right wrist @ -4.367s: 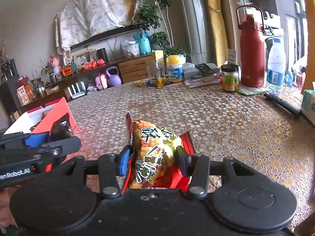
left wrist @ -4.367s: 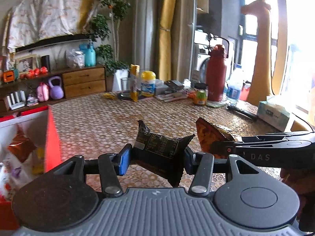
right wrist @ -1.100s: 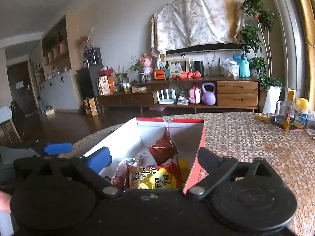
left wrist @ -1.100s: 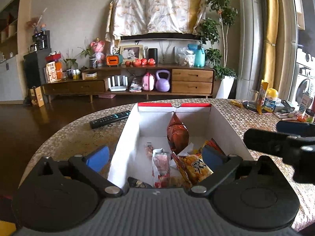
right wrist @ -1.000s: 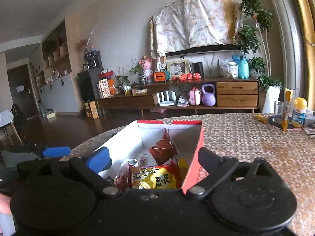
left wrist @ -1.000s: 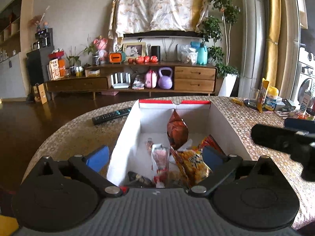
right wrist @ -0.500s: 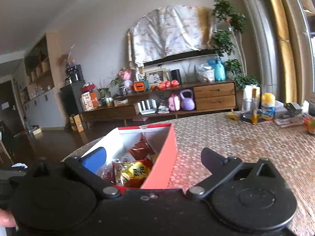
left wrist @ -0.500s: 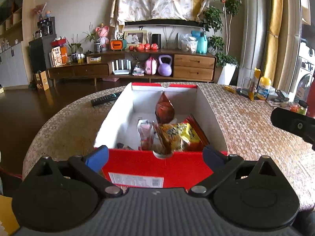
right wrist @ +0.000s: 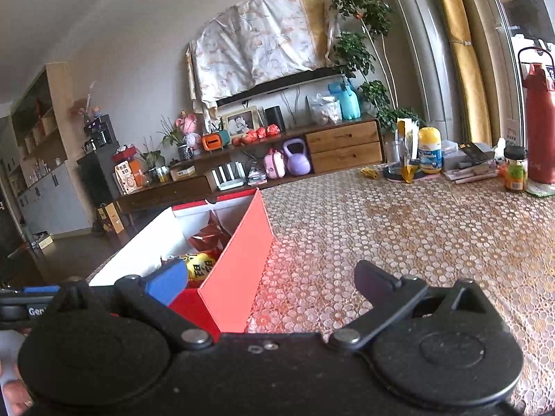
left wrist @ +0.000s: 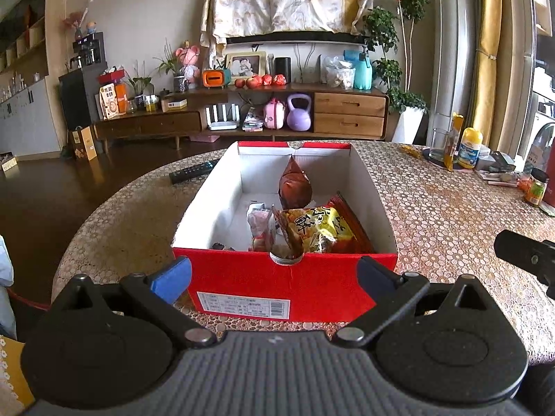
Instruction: Organize snacks
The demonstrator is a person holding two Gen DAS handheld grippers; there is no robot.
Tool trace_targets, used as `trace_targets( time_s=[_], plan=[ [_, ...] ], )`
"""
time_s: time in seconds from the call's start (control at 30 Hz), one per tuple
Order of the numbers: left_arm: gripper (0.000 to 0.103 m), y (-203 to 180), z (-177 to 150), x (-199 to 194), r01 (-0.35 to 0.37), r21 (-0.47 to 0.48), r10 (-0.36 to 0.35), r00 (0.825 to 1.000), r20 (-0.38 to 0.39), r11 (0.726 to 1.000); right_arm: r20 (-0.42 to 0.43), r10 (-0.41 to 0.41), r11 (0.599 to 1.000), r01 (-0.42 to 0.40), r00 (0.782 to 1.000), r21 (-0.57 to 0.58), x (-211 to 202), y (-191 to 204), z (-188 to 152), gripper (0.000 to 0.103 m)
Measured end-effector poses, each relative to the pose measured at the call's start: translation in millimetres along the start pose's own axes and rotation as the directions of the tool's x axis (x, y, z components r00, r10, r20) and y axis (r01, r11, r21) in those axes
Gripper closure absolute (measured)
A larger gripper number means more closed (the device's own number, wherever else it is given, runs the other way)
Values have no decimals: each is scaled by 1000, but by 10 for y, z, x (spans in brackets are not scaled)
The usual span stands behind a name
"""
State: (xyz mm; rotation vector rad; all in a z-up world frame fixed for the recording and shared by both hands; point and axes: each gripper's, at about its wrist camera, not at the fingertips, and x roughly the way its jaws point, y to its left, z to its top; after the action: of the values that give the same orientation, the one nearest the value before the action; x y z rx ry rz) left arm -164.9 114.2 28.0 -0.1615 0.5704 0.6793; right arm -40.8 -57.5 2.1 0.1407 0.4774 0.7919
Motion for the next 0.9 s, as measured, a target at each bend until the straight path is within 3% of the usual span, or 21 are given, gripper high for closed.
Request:
trace_targets(
  time_s=[0.9],
  plan=[
    [1,-49,28,-41,7,23,-8,1000,19,1000,-13,-12,1000,12,1000,3,-6,-15,-22,0]
  ],
)
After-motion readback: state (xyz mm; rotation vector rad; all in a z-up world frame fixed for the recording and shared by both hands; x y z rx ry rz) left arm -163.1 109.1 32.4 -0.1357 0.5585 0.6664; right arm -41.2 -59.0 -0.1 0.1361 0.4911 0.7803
